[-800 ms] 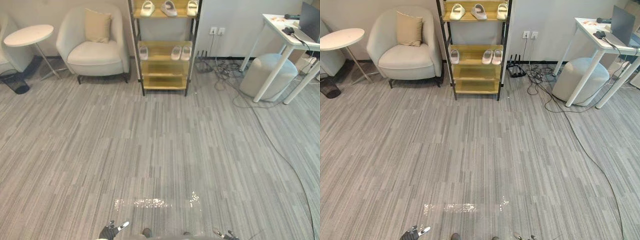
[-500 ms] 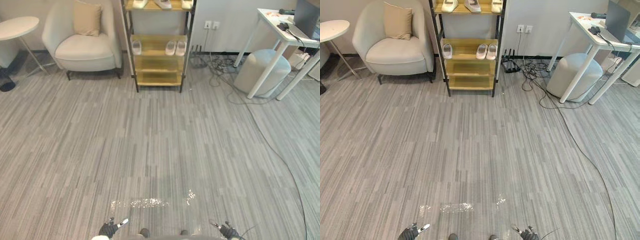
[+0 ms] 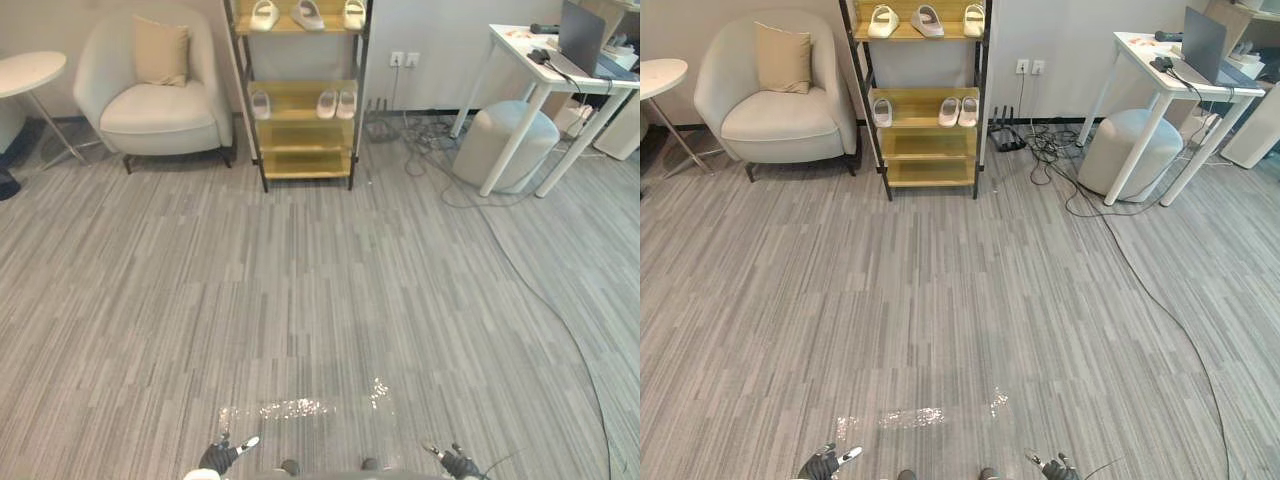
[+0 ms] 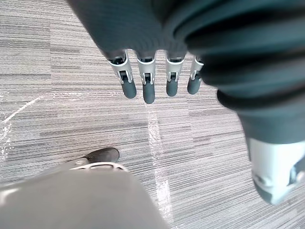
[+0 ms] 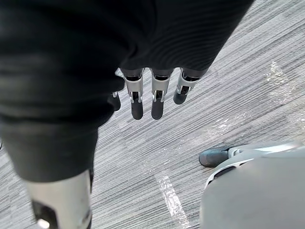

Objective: Organize the slippers on the shoe rack

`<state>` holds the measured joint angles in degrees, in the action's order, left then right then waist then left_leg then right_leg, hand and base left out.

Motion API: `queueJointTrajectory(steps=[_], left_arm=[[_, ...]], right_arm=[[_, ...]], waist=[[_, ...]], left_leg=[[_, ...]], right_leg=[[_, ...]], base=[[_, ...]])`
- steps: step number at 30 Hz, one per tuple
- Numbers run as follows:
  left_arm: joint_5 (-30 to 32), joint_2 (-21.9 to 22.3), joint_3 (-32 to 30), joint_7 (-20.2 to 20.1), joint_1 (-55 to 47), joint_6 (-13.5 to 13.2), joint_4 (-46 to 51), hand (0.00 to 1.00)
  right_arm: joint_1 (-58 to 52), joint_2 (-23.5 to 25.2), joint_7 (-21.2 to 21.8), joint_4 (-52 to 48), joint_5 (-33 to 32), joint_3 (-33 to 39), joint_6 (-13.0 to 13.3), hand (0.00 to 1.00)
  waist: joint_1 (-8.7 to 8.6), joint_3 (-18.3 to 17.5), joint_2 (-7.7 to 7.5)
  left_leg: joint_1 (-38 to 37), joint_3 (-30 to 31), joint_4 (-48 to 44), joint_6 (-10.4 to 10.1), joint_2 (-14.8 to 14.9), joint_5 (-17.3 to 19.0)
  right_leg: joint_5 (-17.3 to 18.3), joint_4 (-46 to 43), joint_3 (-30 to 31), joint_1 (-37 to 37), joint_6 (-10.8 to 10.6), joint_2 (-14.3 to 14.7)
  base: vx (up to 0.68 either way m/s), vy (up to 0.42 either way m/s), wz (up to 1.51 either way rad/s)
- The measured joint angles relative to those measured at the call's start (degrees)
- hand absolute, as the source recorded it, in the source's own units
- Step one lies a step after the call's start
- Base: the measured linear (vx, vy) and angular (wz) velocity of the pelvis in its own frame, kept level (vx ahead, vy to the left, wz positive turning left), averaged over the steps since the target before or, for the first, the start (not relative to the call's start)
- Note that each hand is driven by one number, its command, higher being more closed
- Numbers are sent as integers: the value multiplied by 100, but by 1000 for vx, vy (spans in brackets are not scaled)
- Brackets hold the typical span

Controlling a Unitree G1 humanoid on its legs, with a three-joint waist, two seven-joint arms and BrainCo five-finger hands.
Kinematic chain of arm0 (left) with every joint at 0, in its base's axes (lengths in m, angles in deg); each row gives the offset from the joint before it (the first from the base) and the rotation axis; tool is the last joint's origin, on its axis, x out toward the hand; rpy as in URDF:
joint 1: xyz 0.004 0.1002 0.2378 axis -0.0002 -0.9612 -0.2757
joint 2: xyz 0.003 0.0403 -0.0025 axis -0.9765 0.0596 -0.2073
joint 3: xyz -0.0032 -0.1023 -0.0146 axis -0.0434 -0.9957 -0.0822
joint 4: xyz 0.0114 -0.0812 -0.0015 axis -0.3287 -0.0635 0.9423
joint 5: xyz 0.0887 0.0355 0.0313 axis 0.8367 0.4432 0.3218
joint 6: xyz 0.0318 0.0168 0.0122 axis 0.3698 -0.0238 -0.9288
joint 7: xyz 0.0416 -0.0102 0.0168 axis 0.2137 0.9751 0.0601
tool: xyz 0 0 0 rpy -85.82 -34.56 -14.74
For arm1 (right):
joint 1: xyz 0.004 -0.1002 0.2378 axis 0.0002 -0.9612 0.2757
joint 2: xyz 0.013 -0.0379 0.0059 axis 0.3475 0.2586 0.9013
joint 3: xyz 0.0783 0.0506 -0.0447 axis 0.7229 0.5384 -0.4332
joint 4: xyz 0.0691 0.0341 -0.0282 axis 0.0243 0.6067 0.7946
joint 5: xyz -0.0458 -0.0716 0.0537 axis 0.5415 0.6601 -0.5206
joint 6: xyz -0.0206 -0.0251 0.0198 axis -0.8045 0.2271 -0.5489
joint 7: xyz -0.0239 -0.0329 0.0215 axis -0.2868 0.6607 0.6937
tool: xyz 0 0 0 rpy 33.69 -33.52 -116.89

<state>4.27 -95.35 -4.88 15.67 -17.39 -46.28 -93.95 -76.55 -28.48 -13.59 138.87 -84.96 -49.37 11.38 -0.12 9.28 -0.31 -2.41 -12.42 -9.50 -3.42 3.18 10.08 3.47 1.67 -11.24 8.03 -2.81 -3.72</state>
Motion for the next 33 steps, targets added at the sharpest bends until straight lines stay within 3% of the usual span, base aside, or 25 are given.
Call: queueJointTrajectory(steps=[3, 5, 7, 10, 13, 15, 16, 17, 18, 19, 20, 21, 22, 23, 24, 25, 26, 27, 28, 29, 30, 31, 32, 33], left_arm=[[-7, 47, -3, 2, -27, 3, -1, 0], [-55, 17, -39, 5, 55, 3, 6, 0], [-99, 49, -105, 16, 81, 0, -10, 0], [-118, 78, -108, 78, 88, -2, -11, 0], [-116, 108, -116, 94, 87, -2, -7, 0], [-119, 143, -132, 103, 58, 3, -31, 0], [-116, 56, -147, 103, 56, 2, -30, 0], [-116, 10, -148, 102, 81, 3, -41, 0], [-114, -20, -146, 105, 135, 11, -62, 0], [-115, -33, -122, 108, 145, 18, -80, 0], [-115, -67, -95, 109, 144, 22, -87, 0], [-117, -76, -87, 117, 151, 21, -72, 0], [-120, -76, -42, 123, 152, 23, -61, 0], [-121, -73, 14, 125, 191, 27, -56, 0], [-123, -58, 58, 128, 215, 27, -50, 0], [-124, -22, 139, 128, 243, 24, 10, 0], [-130, 36, 139, 127, 292, 22, 59, 0], [-135, 75, 139, 125, 351, 19, 94, 0], [-159, 209, 143, 120, 496, 14, 112, 0], [-158, 251, 162, 118, 546, 12, 113, 0], [-157, 275, 168, 116, 607, 9, 114, 0], [-156, 317, 194, 100, 632, -9, 113, 0], [-155, 479, 147, 115, 668, -15, 53, 0], [-147, 572, 119, 88, 662, -52, 2, 0]], right_arm=[[-6, -142, -3, -1, -32, -195, 3, 0], [-23, -157, -9, 11, -188, -195, 6, 0], [1, -164, -12, 9, -277, -203, 6, 0], [43, -178, -52, 8, -292, -199, -3, 0], [226, -184, -71, -5, -292, -213, -2, 0], [269, -201, -77, -22, -298, -268, 5, 0], [258, -101, -62, -21, -298, -337, 3, 0], [264, -38, -53, -24, -298, -364, 3, 0], [328, 61, -46, -25, -297, -362, 4, 0], [368, 99, -36, -46, -323, -359, 13, 0], [414, 105, -14, -46, -334, -369, 20, 0], [453, 105, 15, -48, -334, -375, 20, 0], [497, 100, 44, -63, -330, -375, 24, 0], [564, 102, 62, -55, -326, -382, 30, 0], [606, 68, 71, -53, -312, -406, 32, 0], [680, 4, 78, -63, -269, -448, 47, 0], [711, -51, 78, -117, -256, -462, 57, 0], [707, -74, 81, -202, -254, -464, 64, 0], [720, -132, 78, -415, -276, -458, 104, 0], [711, -162, 73, -479, -280, -458, 114, 0], [681, -187, 74, -512, -276, -469, 112, 0], [536, -162, 71, -455, -276, -469, 106, 0], [552, -199, 74, -396, -311, -394, 107, 0], [685, -295, 54, -342, -288, -383, 94, 0]], waist=[[27, 85, 173], [19, 147, 162], [36, 244, 138], [40, 264, 159], [87, 261, 175], [215, 205, 244], [252, 128, 66], [255, 80, -8], [289, 50, -81], [267, 61, -98], [239, 83, -148], [238, 102, -135], [237, 117, -130], [234, 133, -140], [232, 184, -53], [193, 235, 51], [115, 274, 159], [52, 304, 213], [-64, 373, 312], [-93, 376, 315], [-100, 360, 262], [-114, 349, 93], [-100, 386, 182], [-94, 429, 372]], left_leg=[[315, -214, -1198, -214, 450, 461], [848, -468, -2534, -436, 764, 233], [1193, -462, -3266, -342, 849, -13], [1428, -608, -2925, -171, 731, 347], [1625, -554, -1268, -132, 409, 12], [1652, -427, -1104, 69, 380, -305], [1714, -485, -1341, 176, 271, -21], [1753, -512, -1432, 198, 220, 119], [1688, -587, -1445, 231, 182, 302], [1551, -601, -1443, 243, 160, 408], [1292, -681, -1442, 302, 128, 520], [1041, -748, -1441, 335, 113, 652], [787, -752, -1410, 366, 113, 784], [412, -751, -1222, 364, 106, 844], [146, -752, -1010, 360, 108, 842], [-277, -754, -641, 323, 157, 815], [-545, -758, -443, 298, 261, 801], [-627, -746, -408, 297, 351, 800], [-810, -707, -312, 297, 526, 800], [-874, -680, -274, 295, 561, 800], [-980, -621, -223, 270, 576, 796], [-1239, -493, -155, -24, 460, 800], [-1453, -389, -207, -166, 639, 884], [-1433, -262, -355, -320, 845, 795]], right_leg=[[130, -69, 91, 29, 97, 215], [256, -207, 212, 37, 155, 220], [348, -242, 303, 188, 180, 124], [445, -213, 423, 283, 179, -125], [665, -228, 568, 241, -95, -396], [922, -409, 774, 191, -244, -406], [1092, -724, 877, 149, -295, -548], [1216, -1163, 875, -50, -395, -623], [1311, -2332, 952, -637, -464, -712], [1248, -3195, 1040, -981, -727, -717], [1108, -4110, 1093, -1260, -1185, -712], [999, -4840, 1020, -1487, -1285, -710], [1021, -5374, 764, -1657, -1204, -724], [1151, -5770, 366, -1827, -870, -740], [1269, -5846, 89, -1922, -547, -726], [1458, -5718, -355, -2098, -136, -664], [1596, -5365, -657, -2322, 115, -538], [1623, -5010, -760, -2510, 178, -443], [1388, -3945, -674, -2995, 224, -245], [1148, -3456, -582, -3114, 188, -191], [639, -2624, -398, -3122, 118, -120], [-596, -1601, -122, -2996, 173, -195], [-853, -2011, -149, -3023, 459, -117], [-587, -2326, -184, -3045, 513, -10]], base=[[2, -52, -29], [70, -63, -19], [127, -20, -20], [165, 59, -16], [248, 208, -27], [351, 266, -56], [434, 249, -29], [465, 213, -19], [464, 204, -12], [575, 255, -13], [513, 208, -8], [548, 161, -14], [566, 108, -24], [572, 90, -22], [583, 59, -19], [593, 27, -11], [583, 6, 1], [673, -76, 27], [545, -108, 34], [668, -175, 39], [467, -152, 45], [630, -238, 41], [627, -240, 23], [609, -253, 15]])
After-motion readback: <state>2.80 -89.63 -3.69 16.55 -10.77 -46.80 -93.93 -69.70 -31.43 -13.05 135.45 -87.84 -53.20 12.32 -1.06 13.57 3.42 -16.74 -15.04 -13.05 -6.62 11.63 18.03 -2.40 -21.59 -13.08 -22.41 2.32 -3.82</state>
